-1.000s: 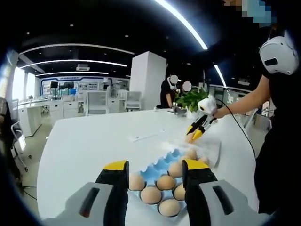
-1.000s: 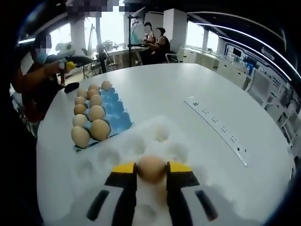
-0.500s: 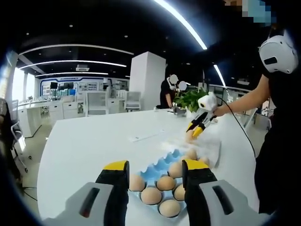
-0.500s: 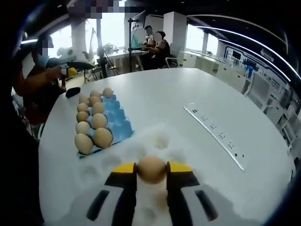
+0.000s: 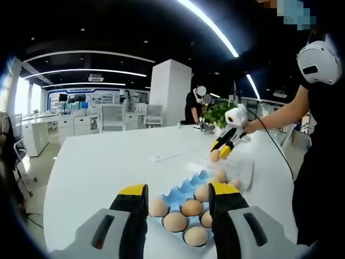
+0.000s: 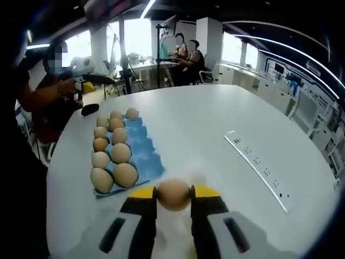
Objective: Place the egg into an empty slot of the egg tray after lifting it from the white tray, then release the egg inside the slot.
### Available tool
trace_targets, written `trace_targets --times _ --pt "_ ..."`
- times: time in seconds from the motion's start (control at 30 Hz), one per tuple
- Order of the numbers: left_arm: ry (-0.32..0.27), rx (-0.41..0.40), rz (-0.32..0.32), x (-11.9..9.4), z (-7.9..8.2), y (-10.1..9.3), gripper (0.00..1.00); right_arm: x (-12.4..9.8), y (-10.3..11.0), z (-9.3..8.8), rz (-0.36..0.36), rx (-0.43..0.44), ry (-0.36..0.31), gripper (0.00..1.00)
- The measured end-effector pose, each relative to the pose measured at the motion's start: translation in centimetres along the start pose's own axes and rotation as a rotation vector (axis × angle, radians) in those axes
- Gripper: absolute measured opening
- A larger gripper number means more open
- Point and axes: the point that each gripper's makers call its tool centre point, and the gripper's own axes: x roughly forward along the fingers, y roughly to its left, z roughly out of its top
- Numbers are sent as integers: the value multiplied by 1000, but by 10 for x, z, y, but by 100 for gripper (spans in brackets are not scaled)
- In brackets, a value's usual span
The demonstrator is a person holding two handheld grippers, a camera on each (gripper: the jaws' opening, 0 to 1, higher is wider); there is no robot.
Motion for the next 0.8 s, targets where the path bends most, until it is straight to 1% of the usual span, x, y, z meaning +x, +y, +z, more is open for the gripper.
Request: trace_targets --times 0.27,0.57,0.8 --pt "0 -3 7 -2 -1 2 45 18 14 18 39 -29 -15 23" --pt "1 1 10 -4 -1 3 45 40 28 44 89 -71 -43 23" --pt "0 4 15 -5 -1 4 46 55 39 54 123 -87 -51 23"
